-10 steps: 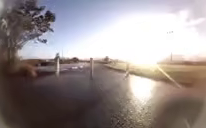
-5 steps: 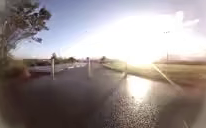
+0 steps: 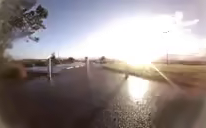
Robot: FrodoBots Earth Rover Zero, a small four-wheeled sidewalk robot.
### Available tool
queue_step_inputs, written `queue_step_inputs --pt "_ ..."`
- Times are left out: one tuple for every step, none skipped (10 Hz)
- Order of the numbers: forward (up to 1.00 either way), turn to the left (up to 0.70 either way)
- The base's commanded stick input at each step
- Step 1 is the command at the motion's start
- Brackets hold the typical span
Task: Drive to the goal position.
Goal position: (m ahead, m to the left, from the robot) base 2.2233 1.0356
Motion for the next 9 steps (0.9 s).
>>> queue_step_inputs --pt "0.45 0.00" --pt "0.45 0.00" --pt "0.45 0.00" --pt "0.45 0.00" --pt "0.45 0.00" --pt "0.45 0.00" --pt "0.45 0.00" --pt "0.45 0.00" --pt "0.45 0.00"
